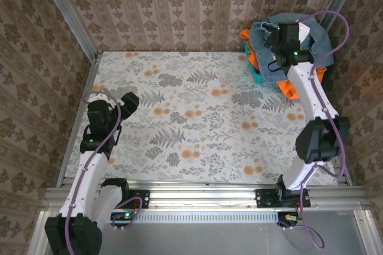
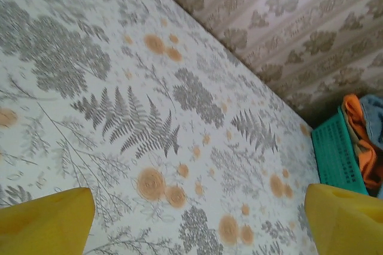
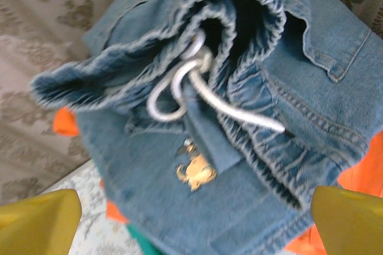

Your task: Fold and stack the trousers

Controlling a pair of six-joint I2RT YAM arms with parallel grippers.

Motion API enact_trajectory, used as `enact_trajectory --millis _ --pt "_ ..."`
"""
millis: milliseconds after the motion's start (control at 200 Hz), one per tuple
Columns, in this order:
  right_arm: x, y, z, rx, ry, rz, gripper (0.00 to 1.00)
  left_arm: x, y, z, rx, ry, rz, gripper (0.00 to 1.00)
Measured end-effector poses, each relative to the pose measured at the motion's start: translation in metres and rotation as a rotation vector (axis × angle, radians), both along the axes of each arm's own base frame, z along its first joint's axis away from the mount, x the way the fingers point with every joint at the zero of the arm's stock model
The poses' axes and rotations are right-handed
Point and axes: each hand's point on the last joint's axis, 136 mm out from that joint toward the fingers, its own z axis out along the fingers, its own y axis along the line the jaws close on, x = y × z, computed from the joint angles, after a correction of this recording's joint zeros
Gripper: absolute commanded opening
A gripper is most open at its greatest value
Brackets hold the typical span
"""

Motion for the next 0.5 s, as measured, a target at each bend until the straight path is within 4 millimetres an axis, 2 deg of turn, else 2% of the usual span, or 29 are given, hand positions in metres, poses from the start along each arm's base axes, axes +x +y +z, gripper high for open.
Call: enact_trajectory --millis 115,265,360,500 --pt "0.022 -0.018 -0.015 0.01 0.022 -0.048 1.0 0.007 -0.011 -0.003 -0.027 0.002 -0.054 0.91" --pt "0.038 -0.033 -0.03 -0.004 0.062 -0.082 0.98 0.013 -0.02 -0.005 -0.045 -0.004 -0.1 0.91" --pt "0.047 -0.04 -0.038 -0.017 0.087 -0.087 0.86 0.018 -0.026 -0.008 -0.058 -0.001 -0.119 0.91" --pt "0.059 -0.048 -0.053 -0.038 0.13 -0.08 0.61 0.023 -0.031 -0.014 -0.068 0.012 -0.141 0.9"
